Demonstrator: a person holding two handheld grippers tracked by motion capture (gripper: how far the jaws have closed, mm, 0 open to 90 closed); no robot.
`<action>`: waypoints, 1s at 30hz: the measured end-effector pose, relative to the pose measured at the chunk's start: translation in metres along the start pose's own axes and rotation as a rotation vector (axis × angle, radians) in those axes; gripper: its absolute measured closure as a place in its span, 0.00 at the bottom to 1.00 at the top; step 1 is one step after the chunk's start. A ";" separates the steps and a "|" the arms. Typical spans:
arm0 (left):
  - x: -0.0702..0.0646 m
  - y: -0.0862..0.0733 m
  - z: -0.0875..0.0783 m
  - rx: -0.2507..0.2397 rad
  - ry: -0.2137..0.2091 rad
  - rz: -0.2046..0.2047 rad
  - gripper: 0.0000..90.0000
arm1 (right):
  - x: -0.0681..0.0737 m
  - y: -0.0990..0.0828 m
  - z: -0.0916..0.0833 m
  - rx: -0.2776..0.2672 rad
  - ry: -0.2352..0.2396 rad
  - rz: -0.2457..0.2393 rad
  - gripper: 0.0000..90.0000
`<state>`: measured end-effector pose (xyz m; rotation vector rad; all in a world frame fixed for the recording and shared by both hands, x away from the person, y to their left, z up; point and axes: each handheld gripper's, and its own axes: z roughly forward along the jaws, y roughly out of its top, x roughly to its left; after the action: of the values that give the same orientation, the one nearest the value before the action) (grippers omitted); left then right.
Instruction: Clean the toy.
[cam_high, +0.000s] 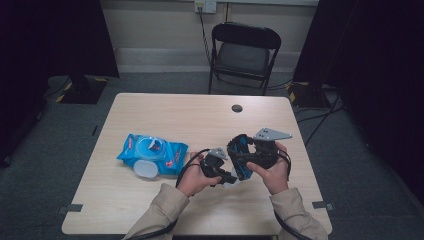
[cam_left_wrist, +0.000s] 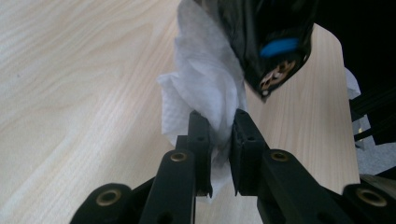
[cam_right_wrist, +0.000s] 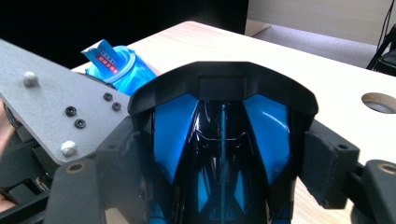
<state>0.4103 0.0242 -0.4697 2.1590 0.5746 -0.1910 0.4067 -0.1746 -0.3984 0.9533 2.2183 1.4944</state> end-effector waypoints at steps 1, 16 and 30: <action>0.002 -0.001 -0.003 -0.002 0.007 -0.002 0.89 | 0.000 0.000 0.000 -0.001 -0.001 0.001 0.28; 0.020 0.022 -0.058 -0.134 0.100 -0.026 0.89 | 0.004 -0.008 -0.005 -0.007 0.026 0.003 0.28; 0.015 0.025 -0.044 -0.136 0.045 0.004 0.89 | 0.006 -0.009 -0.002 -0.005 0.048 0.012 0.28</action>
<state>0.4324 0.0505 -0.4299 2.0366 0.5914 -0.0987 0.3986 -0.1739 -0.4049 0.9401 2.2451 1.5430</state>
